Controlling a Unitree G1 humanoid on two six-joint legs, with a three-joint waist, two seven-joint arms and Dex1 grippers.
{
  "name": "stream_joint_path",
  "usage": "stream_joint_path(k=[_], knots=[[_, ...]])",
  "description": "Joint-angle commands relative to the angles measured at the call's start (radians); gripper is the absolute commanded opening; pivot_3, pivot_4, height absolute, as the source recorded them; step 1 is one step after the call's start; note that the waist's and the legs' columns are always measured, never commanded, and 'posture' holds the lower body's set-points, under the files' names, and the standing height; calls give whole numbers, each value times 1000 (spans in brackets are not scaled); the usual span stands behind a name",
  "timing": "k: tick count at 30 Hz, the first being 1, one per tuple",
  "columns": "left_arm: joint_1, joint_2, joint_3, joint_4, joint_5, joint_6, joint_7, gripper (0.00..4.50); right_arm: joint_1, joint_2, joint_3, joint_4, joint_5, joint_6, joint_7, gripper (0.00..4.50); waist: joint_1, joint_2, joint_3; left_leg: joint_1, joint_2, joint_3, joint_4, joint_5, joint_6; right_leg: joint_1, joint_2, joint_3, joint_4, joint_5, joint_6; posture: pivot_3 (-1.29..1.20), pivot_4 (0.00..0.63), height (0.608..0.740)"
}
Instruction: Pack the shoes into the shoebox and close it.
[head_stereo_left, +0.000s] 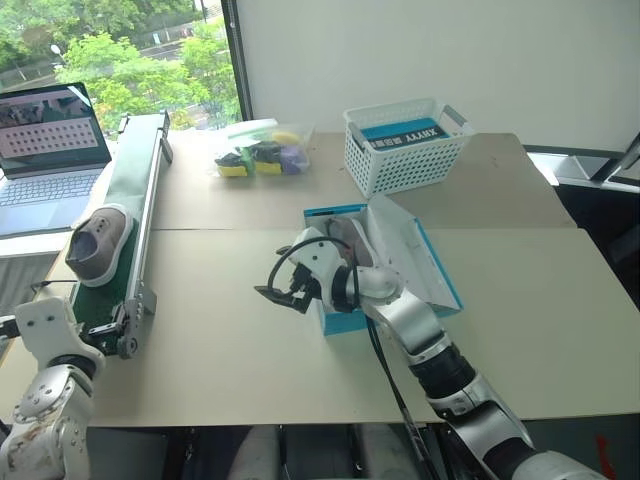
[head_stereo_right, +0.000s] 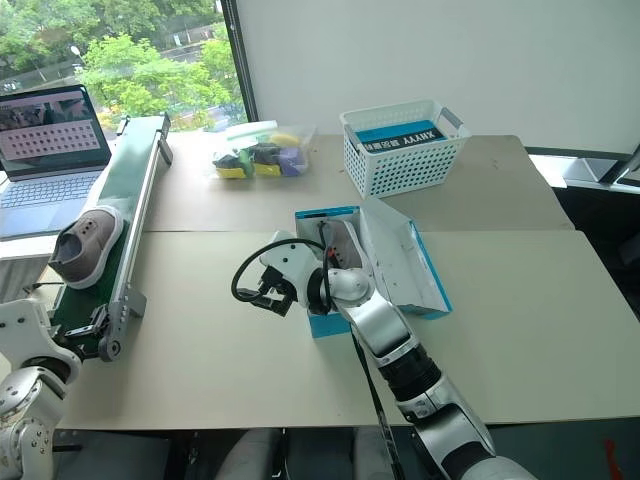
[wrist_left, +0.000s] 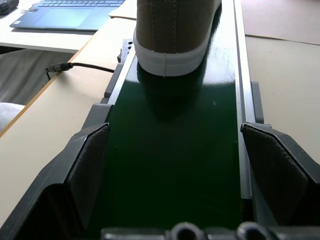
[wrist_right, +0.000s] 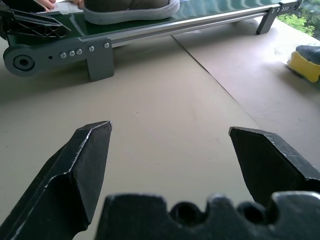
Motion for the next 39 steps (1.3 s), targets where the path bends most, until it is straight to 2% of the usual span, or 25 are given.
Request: stream_joint_path(k=[1, 12, 15, 17, 18, 19, 23, 26, 29, 32, 34, 36, 39], knots=[[-3, 21, 22, 5, 14, -12, 6, 4500, 3, 2, -22, -28, 3, -3, -6, 4435, 0, 0, 0, 0, 0, 0, 0, 0, 0, 0, 0, 0, 0, 0, 0, 0, 150, 739], [-46, 9, -14, 45, 4, -25, -7, 4500, -1, -5, -37, -35, 2, 7, -16, 4435, 0, 0, 0, 0, 0, 0, 0, 0, 0, 0, 0, 0, 0, 0, 0, 0, 150, 739], [-58, 3, -8, 45, -6, -27, -5, 3765, -4, -7, -42, -39, 4, 12, -17, 4500, 4, 0, 0, 0, 0, 0, 0, 0, 0, 0, 0, 0, 0, 0, 0, 0, 150, 739], [-62, 3, -7, 47, -5, -25, -4, 2998, -6, -7, -44, -37, 3, 12, -17, 4500, 5, 0, 0, 0, 0, 0, 0, 0, 0, 0, 0, 0, 0, 0, 0, 0, 150, 739], [-65, 3, -7, 48, -4, -24, -3, 2781, -7, -7, -44, -36, 2, 12, -18, 4500, 6, 0, 0, 0, 0, 0, 0, 0, 0, 0, 0, 0, 0, 0, 0, 0, 150, 739], [-68, 0, -6, 47, -6, -25, -3, 2650, -8, -6, -45, -35, 2, 12, -18, 4500, 7, 0, 0, 0, 0, 0, 0, 0, 0, 0, 0, 0, 1, 0, 0, 0, 150, 739], [-88, -14, 6, 30, -4, -58, 15, 2650, -12, -3, -47, -29, 1, 10, -19, 4500, 8, 0, 0, 2, 0, 1, 0, 0, 0, 2, 0, 0, 1, 0, 0, 0, 150, 739], [-111, -29, -4, -30, 29, -196, 20, 2650, -18, 18, -72, -23, 25, 43, -35, 4500, 7, -1, 0, 2, 0, 1, 0, 0, 0, 1, 0, 0, 1, 0, 0, 0, 150, 739], [-116, -23, -95, -88, 85, -283, -5, 2650, -46, 70, -146, 5, 81, 148, -80, 4500, 7, -3, 0, 0, 0, 0, 0, 0, 0, 0, 0, 0, 0, 0, 0, 0, 150, 739], [-124, -46, -178, -120, 67, -284, -35, 2650, -92, 131, -256, 44, 168, 285, -119, 4500, 8, -3, 0, 0, -1, 0, 0, 0, 0, 0, -2, 0, 0, 0, 0, 0, 150, 739], [-133, -99, -272, -164, -25, -220, -73, 2650, -152, 205, -419, 94, 337, 517, -148, 4500, 7, -3, 0, 0, 0, -1, 0, 0, 0, 0, -2, 0, 0, 1, 0, 0, 150, 739], [-124, -134, -366, -204, -86, -164, -111, 2650, -198, 259, -552, 120, 475, 669, -169, 4500, 6, -3, 0, -1, 0, -2, 0, 0, 0, 0, -1, 0, 0, 1, 0, 0, 150, 739], [-112, -158, -454, -241, -134, -116, -144, 2650, -238, 287, -661, 123, 596, 760, -210, 4500, 8, -3, 0, -2, 0, -1, 0, 0, 0, 0, -1, -1, 0, 1, 0, 0, 150, 739]])
